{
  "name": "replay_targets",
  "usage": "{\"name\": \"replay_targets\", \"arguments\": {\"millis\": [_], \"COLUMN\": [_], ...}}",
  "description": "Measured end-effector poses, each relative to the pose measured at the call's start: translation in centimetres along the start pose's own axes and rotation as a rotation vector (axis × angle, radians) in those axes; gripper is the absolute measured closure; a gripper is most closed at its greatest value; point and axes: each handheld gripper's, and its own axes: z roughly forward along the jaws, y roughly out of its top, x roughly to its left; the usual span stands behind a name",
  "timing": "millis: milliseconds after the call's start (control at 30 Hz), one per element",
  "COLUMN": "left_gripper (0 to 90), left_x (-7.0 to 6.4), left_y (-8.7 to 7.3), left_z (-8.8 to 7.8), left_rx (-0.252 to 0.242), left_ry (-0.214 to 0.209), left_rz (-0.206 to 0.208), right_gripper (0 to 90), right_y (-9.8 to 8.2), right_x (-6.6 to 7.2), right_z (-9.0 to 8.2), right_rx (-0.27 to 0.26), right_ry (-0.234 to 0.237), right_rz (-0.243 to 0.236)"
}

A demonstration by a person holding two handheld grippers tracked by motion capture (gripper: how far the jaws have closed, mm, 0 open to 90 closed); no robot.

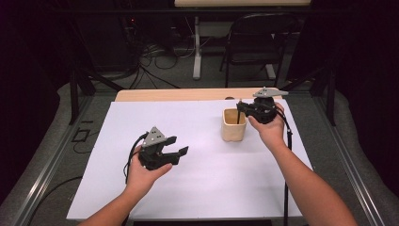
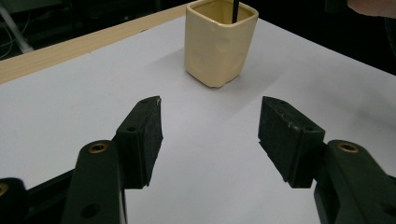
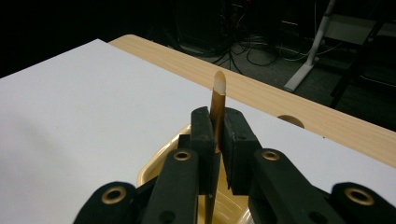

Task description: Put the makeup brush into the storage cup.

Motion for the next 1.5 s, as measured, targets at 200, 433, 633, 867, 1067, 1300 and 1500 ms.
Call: {"name": "replay_targets", "arguments": {"millis": [200,433,633,867,1067,1300,1500], "left_gripper": [40.1,40.1,40.1,40.2,40.2,40.2,40.2], "left_x": [0.1,0.1,0.1,0.1,0.1,0.1,0.0], "left_y": [0.0,0.0,0.0,0.0,0.0,0.0,0.0], "left_z": [-0.1,-0.1,-0.1,0.0,0.0,0.0,0.1], "left_rx": [-0.002,-0.003,-0.001,-0.001,0.001,-0.002,0.0], "left_ry": [0.0,0.001,0.001,0.0,-0.002,-0.002,-0.001], "left_rz": [-0.003,-0.001,-0.001,-0.003,0.0,-0.005,-0.002], "right_gripper": [83.8,83.8,83.8,83.8,83.8,83.7,83.8], "right_y": [-0.4,-0.7,-0.8,-1.0,-1.2,-1.3,-1.4], "right_x": [0.0,0.1,0.1,0.0,0.1,0.1,0.1], "right_z": [0.2,0.5,0.6,0.6,0.7,0.8,0.9], "right_rx": [0.01,0.017,0.023,0.028,0.035,0.037,0.044], "right_ry": [0.002,0.004,0.002,0.003,0.008,0.008,0.011], "right_rz": [0.004,0.0,-0.002,0.0,0.0,-0.003,0.0]}}
